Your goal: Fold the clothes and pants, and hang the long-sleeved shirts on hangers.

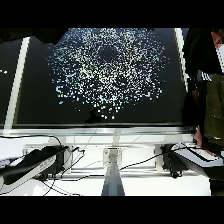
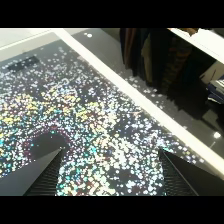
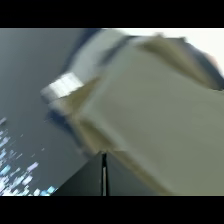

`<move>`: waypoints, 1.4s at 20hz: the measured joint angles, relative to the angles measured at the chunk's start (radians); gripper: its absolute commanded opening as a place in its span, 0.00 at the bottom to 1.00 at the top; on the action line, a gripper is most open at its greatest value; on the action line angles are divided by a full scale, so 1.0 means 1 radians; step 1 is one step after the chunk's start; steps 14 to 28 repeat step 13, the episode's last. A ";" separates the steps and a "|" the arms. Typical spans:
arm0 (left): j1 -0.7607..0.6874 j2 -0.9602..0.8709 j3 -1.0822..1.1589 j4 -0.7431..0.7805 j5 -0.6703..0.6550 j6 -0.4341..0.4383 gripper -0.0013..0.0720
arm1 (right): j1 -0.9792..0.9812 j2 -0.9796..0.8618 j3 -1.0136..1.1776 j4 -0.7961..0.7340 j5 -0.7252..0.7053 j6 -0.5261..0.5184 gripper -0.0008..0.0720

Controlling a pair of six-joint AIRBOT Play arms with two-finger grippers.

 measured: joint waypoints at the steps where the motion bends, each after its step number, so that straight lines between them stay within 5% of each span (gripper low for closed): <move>1: 0.000 0.000 0.000 0.000 0.000 0.000 0.97 | 0.069 0.000 0.000 0.004 -0.015 -0.001 0.03; 7: 0.000 0.000 0.000 0.000 0.000 0.000 0.97 | 0.639 -0.002 0.000 0.003 -0.174 -0.027 0.03; 13: 0.000 0.000 0.000 0.000 0.000 0.000 0.97 | 1.129 -0.027 0.000 -0.105 -0.272 -0.209 0.03; 28: 0.000 0.000 0.000 0.000 0.000 0.000 0.97 | 1.129 -0.027 0.000 -0.105 -0.272 -0.209 0.03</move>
